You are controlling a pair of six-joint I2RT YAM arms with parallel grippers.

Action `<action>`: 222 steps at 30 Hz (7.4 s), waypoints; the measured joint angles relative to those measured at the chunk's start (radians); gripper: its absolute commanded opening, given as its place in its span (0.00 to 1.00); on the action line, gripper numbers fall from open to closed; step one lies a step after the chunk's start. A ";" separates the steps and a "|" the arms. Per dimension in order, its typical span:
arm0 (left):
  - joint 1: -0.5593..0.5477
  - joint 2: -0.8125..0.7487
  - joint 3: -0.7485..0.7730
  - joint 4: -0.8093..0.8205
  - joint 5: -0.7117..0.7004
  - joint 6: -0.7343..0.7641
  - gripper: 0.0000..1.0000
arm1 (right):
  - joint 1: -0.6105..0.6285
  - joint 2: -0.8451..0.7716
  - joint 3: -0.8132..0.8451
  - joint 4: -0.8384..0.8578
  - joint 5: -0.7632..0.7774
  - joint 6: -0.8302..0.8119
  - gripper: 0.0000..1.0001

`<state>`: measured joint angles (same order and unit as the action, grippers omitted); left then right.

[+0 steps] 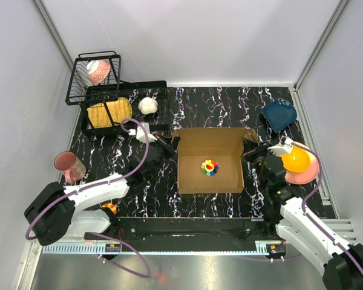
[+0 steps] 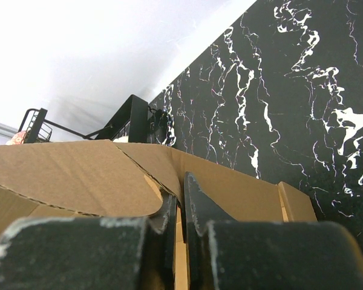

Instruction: Fold the paper box

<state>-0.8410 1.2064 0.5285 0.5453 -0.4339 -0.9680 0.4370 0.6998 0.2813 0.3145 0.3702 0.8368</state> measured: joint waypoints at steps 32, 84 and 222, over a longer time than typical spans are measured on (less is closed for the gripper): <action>-0.016 -0.074 -0.033 -0.153 -0.177 0.235 0.00 | 0.168 0.254 0.063 0.065 0.091 0.041 0.00; -0.100 -0.513 -0.429 0.048 -0.165 0.333 0.04 | 0.256 -0.317 0.465 -0.746 -0.144 -0.222 0.76; -0.100 -0.323 -0.026 -0.752 -0.247 0.177 0.73 | 0.053 0.283 0.593 -0.813 -0.384 -0.325 0.53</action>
<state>-0.9413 0.8829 0.5026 -0.2070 -0.6807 -0.7914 0.4896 0.9829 0.8742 -0.4988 -0.0135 0.5121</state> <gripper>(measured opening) 0.729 0.639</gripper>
